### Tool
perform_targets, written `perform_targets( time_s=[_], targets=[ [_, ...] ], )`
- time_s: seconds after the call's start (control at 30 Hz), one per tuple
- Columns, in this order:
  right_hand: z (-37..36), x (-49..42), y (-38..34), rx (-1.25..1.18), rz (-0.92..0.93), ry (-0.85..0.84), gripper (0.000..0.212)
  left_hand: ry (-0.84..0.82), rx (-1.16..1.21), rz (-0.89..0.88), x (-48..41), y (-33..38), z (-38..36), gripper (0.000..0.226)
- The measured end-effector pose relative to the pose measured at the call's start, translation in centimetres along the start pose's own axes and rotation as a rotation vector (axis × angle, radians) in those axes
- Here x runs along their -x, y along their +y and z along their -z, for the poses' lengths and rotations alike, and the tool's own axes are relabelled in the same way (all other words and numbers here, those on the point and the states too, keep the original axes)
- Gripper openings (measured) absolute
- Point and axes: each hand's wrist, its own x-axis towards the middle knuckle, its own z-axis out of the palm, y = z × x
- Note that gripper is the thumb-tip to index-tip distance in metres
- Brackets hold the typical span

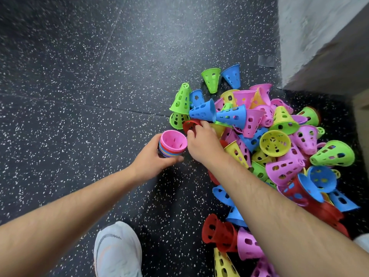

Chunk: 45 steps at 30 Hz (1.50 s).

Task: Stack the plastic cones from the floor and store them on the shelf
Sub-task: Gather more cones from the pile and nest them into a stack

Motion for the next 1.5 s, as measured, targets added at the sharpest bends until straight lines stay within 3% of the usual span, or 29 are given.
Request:
perform_targets(
  time_s=[0.17,0.3,0.43,0.6,0.9,0.97,1.03,1.13,1.3,1.5],
  targets=[
    [0.3,1.2,0.3,-0.029,0.113,0.211,0.034,0.010,-0.017,0.011,0.4,-0.4,0.3,0.070],
    [1.2,2.6,-0.2,-0.149,0.170,0.326,0.061,0.008,-0.009,0.018,0.7,-0.6,0.5,0.072],
    [2.0,3.2,-1.4,-0.248,0.203,0.403,0.064,0.006,0.010,0.011,0.8,-0.6,0.6,0.074],
    [2.7,3.0,-2.7,-0.177,0.198,0.291,0.082,0.013,0.045,0.007,0.6,-0.2,0.8,0.075],
    [2.6,2.5,-3.7,-0.056,0.278,-0.092,0.070,0.039,0.044,-0.058,-1.4,0.8,1.7,0.071],
    [2.9,1.8,-3.9,-0.101,0.294,-0.077,0.068,0.043,0.045,-0.067,-2.2,1.1,2.1,0.071],
    [3.5,0.3,-4.2,-0.101,0.336,0.043,0.059,0.056,0.048,-0.072,-3.1,1.5,2.4,0.067],
    [5.0,-3.4,-4.8,0.160,0.409,0.171,0.057,0.070,0.046,-0.071,-4.2,2.0,3.0,0.070],
    [6.5,-8.2,-6.3,0.780,0.588,-0.035,0.070,0.077,0.035,-0.058,-5.0,2.1,3.8,0.069],
    [5.3,-9.5,-6.1,1.005,0.624,-0.086,0.059,0.079,0.019,-0.039,-4.8,1.2,4.2,0.069]
  ],
)
